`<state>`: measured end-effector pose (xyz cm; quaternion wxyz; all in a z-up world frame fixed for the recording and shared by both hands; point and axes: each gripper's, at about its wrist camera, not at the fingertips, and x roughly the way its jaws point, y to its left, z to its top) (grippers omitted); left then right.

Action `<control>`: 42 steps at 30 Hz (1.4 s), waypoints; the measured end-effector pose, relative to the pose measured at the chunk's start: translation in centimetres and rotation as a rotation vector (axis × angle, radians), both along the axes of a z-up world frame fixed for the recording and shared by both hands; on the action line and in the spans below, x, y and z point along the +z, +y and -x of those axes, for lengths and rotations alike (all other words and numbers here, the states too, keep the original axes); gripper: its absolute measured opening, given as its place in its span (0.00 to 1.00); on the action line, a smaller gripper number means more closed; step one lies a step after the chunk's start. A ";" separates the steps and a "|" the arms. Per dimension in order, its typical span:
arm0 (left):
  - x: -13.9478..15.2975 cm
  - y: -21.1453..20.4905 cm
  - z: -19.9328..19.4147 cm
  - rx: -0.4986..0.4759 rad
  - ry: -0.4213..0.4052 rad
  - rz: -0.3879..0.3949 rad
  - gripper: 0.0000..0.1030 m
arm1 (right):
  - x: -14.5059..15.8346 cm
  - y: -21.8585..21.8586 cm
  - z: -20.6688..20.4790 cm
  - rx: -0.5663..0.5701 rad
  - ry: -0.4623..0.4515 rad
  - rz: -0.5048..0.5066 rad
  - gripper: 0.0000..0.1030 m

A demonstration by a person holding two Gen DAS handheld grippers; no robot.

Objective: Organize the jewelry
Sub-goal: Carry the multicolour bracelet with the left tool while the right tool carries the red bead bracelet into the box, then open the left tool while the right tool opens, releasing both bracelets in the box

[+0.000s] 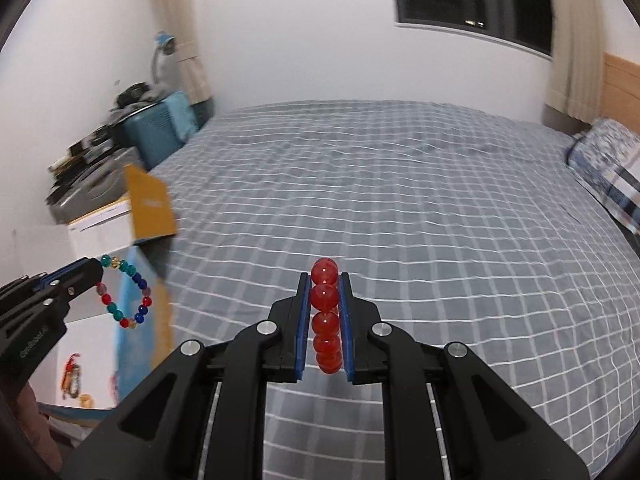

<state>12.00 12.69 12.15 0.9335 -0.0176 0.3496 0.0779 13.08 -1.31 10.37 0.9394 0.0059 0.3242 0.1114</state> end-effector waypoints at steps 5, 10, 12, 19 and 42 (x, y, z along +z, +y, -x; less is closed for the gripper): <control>0.3 4.8 2.6 0.073 0.010 0.005 0.09 | 1.1 6.0 1.6 0.095 -0.014 0.004 0.12; 0.0 10.1 4.8 0.157 0.039 0.021 0.09 | 1.7 12.0 3.1 0.195 -0.025 0.010 0.12; -0.1 12.1 5.9 0.182 0.039 0.041 0.09 | 1.7 14.0 3.7 0.228 -0.026 0.009 0.12; -1.4 17.1 8.4 0.271 0.082 0.050 0.09 | 0.3 20.2 5.0 0.330 0.012 0.016 0.12; -6.2 22.0 9.6 0.336 0.228 0.129 0.09 | -6.3 26.8 3.9 0.397 0.240 0.130 0.12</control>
